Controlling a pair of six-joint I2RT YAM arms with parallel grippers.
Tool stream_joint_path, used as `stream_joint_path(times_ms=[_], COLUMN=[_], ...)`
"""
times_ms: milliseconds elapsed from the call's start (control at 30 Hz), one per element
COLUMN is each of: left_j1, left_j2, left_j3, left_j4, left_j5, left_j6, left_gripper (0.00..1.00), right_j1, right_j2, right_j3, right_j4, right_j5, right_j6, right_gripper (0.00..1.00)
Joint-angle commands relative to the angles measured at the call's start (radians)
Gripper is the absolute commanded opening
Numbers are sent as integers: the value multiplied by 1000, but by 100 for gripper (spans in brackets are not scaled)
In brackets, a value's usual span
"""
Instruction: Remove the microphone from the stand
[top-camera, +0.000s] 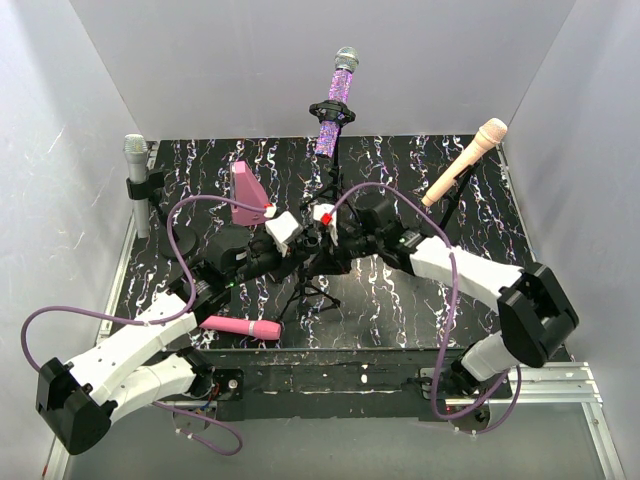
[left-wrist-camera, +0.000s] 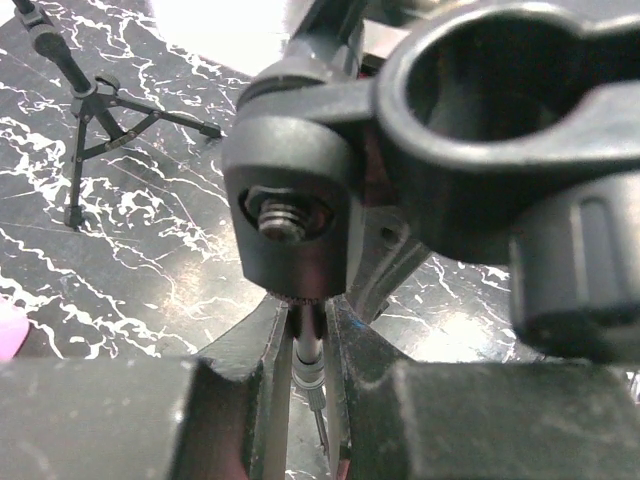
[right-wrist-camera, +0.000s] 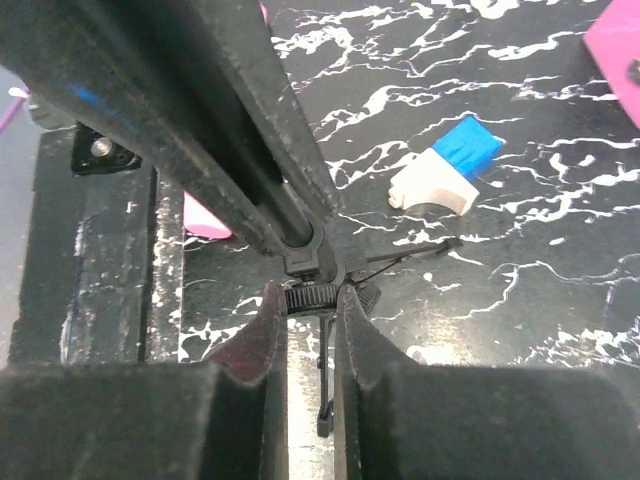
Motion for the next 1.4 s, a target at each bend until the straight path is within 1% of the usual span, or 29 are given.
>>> stream_joint_path(times_ms=[0, 33, 67, 133, 167, 233, 267, 300, 367, 467, 500, 567, 600, 633, 667, 733, 767, 800, 867, 900, 967, 1000, 1067, 1167, 1233, 1367], left_j1=[42, 54, 63, 75, 77, 79, 80, 80, 82, 83, 83, 83, 83, 83, 83, 83, 83, 83, 85, 83, 83, 83, 83, 83, 83, 83], left_j2=[-7, -3, 1, 10, 10, 14, 17, 20, 27, 36, 37, 43, 47, 50, 56, 65, 73, 79, 89, 94, 102, 105, 108, 99, 79, 16], left_j3=[17, 21, 23, 24, 24, 21, 21, 21, 20, 15, 12, 12, 17, 21, 27, 41, 47, 53, 63, 66, 72, 75, 84, 90, 75, 12], left_j4=[-33, -41, -45, -48, -48, -44, -39, -35, -24, -9, -2, 4, 4, 2, 1, -4, -5, -10, -21, -24, -41, -47, -59, -56, -19, 28], left_j5=[-90, -84, -76, -67, -62, -58, -56, -56, -51, -44, -38, -15, -2, 11, 25, 54, 62, 68, 94, 100, 102, 104, 84, 93, 100, 151], left_j6=[-62, -81, -87, -132, -135, -135, -135, -135, -135, -130, -124, -107, -99, -99, -64, -32, -17, -1, 52, 89, 129, 156, 183, 209, 183, 152], left_gripper=[0, 0, 0, 0, 0, 0, 0, 0, 0, 0, 0, 0, 0, 0, 0, 0, 0, 0, 0, 0, 0, 0, 0, 0, 0, 0], right_j1=[46, 62, 86, 126, 141, 164, 172, 177, 178, 181, 184, 186, 186, 186, 186, 188, 181, 171, 140, 134, 128, 123, 115, 79, 53, 10], right_j2=[-139, -159, -171, -179, -174, -145, -130, -104, -43, -32, -32, -47, -61, -116, -184, -359, -445, -532, -628, -648, -648, -638, -607, -526, -468, -337], right_j3=[-120, -163, -214, -287, -327, -392, -421, -456, -510, -555, -571, -637, -665, -691, -714, -701, -666, -621, -508, -452, -351, -302, -238, -121, -72, 52], right_j4=[217, 275, 321, 449, 543, 749, 820, 962, 1165, 1233, 1247, 1308, 1307, 1266, 1203, 943, 741, 537, 225, 85, -98, -164, -219, -341, -387, -434], right_j5=[110, 144, 186, 263, 295, 342, 345, 339, 314, 268, 261, 236, 233, 240, 262, 314, 342, 345, 334, 352, 375, 382, 411, 360, 278, 235], right_j6=[-142, -220, -344, -525, -599, -797, -887, -983, -1101, -1169, -1177, -1175, -1171, -1171, -1158, -1087, -1012, -906, -676, -546, -345, -266, -64, 107, 145, 173], right_gripper=[1, 1, 1, 1, 1, 1, 1, 1, 1, 1, 6, 42, 49, 52, 54, 58, 71, 77, 79, 80, 80, 81, 83, 81, 79, 80])
